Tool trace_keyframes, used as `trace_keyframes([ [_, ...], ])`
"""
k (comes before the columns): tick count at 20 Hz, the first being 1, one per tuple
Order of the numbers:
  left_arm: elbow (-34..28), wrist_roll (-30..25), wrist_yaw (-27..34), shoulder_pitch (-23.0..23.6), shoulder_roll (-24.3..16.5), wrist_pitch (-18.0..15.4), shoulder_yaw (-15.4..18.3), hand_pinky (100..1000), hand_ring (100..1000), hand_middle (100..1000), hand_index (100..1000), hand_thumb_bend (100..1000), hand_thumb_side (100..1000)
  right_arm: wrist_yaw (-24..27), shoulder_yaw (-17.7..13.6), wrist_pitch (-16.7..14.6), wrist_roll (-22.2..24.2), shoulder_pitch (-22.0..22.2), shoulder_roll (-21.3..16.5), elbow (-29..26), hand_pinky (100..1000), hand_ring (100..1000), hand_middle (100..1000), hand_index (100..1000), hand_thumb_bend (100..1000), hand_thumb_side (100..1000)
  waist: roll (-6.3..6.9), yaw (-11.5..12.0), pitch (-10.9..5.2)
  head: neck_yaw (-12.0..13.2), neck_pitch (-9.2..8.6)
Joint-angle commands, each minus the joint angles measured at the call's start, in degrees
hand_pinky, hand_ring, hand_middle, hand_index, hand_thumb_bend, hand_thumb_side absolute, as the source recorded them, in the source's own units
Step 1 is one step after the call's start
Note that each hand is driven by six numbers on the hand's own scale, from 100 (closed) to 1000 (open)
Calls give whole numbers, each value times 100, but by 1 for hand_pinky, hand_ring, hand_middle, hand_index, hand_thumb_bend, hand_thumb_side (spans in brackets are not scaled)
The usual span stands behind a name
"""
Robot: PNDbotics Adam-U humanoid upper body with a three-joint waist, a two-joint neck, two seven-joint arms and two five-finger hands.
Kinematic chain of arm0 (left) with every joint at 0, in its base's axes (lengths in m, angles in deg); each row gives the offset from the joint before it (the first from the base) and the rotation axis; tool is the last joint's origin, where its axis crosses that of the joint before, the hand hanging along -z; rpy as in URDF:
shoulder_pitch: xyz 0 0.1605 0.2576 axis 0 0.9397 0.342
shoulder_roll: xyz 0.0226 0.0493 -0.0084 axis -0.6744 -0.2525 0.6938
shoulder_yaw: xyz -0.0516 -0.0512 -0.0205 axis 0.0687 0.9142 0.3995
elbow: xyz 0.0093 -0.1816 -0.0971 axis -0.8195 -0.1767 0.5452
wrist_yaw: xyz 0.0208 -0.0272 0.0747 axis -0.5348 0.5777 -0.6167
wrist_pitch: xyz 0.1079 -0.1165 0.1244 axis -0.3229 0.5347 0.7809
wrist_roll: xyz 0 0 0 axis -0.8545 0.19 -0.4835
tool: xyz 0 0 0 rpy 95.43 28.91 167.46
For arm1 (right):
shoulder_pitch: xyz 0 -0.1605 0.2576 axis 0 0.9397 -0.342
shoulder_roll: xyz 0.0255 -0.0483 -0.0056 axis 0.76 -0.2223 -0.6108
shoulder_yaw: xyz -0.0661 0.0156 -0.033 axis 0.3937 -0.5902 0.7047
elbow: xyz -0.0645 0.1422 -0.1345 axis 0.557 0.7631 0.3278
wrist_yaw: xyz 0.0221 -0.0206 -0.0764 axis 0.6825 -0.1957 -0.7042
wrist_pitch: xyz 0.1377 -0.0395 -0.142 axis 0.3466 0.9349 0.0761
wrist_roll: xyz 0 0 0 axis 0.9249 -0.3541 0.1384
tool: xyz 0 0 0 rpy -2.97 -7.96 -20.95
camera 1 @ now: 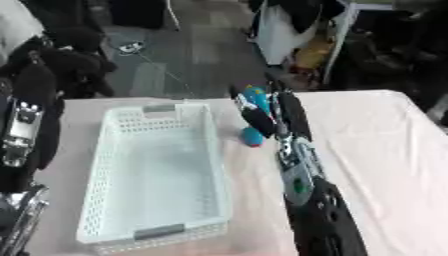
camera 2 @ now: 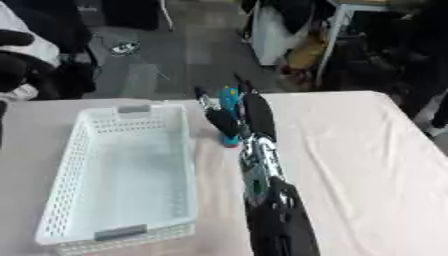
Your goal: Pick up objects on the table and place them in the box.
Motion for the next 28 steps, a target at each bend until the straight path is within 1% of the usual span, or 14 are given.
trace_keyframes([
  [1, -85, -18, 15, -84, -71, -17, 22, 460, 607, 744, 668, 172, 827, -47, -28, 31, -17, -178, -68, 51, 845, 750, 900, 1000, 565, 979, 42, 11, -47, 23, -94],
  [15, -85, -25, 27, -133, -45, -26, 20, 460, 607, 744, 668, 172, 827, -268, -97, 73, -126, -554, -222, 523, 856, 758, 903, 1000, 561, 989, 52, 57, 11, 0, -148],
  [21, -85, -30, 32, -142, -40, -25, 17, 460, 607, 744, 667, 172, 827, -228, -138, 103, -262, -753, -337, 611, 854, 757, 903, 1000, 561, 990, 56, 61, 21, -6, -151],
  [28, -85, -35, 34, -143, -44, -26, 17, 459, 607, 744, 667, 172, 827, -226, -177, 160, -323, -865, -441, 828, 854, 760, 905, 1000, 560, 992, 62, 51, 30, -20, -175],
])
